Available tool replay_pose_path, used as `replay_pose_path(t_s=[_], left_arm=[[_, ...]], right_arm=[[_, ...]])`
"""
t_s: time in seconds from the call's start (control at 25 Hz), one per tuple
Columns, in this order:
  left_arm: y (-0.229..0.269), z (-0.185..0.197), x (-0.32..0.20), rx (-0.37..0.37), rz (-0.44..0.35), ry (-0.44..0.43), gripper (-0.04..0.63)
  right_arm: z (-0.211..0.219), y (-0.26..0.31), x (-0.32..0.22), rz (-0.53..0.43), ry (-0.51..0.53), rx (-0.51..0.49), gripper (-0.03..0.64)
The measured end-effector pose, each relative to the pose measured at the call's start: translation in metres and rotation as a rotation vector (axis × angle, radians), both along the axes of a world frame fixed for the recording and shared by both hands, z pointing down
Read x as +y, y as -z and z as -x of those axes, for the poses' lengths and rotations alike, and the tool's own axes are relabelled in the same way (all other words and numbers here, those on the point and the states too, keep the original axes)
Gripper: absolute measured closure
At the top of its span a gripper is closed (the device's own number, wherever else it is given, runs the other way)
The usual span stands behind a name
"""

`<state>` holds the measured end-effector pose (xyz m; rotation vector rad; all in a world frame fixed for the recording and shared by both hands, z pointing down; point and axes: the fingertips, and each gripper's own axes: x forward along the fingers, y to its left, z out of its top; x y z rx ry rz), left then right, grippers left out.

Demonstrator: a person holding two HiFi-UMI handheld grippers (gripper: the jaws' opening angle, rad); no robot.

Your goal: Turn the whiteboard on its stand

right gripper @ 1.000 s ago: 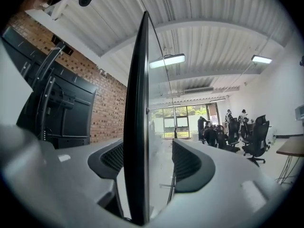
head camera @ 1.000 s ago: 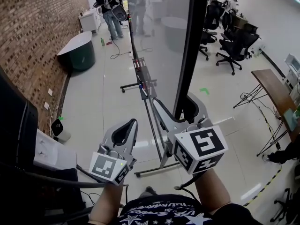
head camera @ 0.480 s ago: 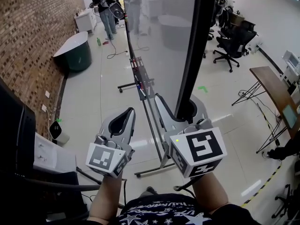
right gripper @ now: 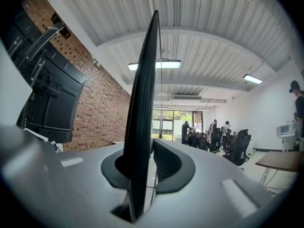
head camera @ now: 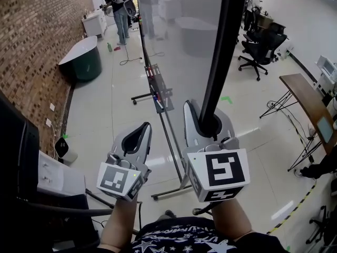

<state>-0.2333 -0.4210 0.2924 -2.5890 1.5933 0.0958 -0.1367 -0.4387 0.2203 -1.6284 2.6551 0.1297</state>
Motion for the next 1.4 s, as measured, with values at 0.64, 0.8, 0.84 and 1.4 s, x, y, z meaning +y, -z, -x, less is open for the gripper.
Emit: replay_pose_path(t_s=[0.64, 0.8, 0.84, 1.4], left_arm=[[0.005, -0.006, 0.015, 0.005, 0.008, 0.020, 0.591], [0.006, -0.006, 0.026, -0.004, 0.002, 0.035, 0.591], [0.006, -0.006, 0.028, -0.004, 0.002, 0.042, 0.591], [0.009, -0.041, 0.081, -0.027, -0.012, 0.095, 0.591]], right_arm=[[-0.006, -0.002, 0.004, 0.000, -0.006, -0.005, 0.563], [-0.006, -0.002, 0.012, 0.000, 0.004, -0.010, 0.563], [-0.007, -0.004, 0.014, 0.005, 0.004, -0.008, 0.563], [-0.012, 0.004, 0.039, 0.007, 0.040, -0.020, 0.549]])
